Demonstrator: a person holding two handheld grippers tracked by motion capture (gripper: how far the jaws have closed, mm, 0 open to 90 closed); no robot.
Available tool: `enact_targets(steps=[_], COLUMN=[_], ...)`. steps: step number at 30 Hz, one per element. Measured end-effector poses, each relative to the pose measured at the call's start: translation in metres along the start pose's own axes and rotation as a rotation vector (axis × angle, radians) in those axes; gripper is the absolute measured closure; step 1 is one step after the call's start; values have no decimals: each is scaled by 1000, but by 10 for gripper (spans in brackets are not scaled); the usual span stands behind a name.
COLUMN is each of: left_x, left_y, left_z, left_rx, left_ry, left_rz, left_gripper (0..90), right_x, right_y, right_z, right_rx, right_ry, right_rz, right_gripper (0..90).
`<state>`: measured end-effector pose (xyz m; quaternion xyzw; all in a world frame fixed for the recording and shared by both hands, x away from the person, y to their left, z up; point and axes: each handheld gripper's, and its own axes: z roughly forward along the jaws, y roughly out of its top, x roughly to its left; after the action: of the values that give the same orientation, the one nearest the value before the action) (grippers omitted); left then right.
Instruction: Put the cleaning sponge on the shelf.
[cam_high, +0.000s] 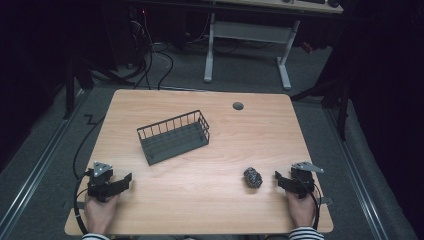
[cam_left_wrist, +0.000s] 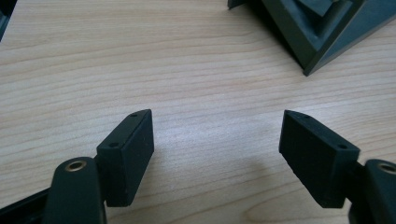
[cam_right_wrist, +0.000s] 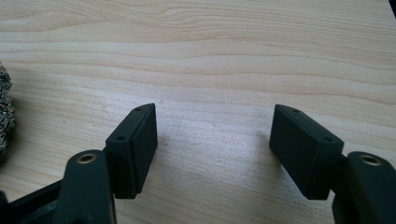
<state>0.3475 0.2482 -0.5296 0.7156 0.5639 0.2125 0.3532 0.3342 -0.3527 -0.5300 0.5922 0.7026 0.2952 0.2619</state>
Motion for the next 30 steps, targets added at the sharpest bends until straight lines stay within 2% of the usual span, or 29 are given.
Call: enact_targets(steps=[14,30], left_x=[-7,-20], left_y=[15,48], left_z=[-12,-28], left_rx=[-25,-43], left_ry=[-39,-93], left_rz=[10,46], left_gripper=[269,246], right_x=[0,0], right_y=[0,0], right_z=[0,0], right_rx=[0,0], right_ry=[0,0], right_rz=[-1,0], right_gripper=[325,324])
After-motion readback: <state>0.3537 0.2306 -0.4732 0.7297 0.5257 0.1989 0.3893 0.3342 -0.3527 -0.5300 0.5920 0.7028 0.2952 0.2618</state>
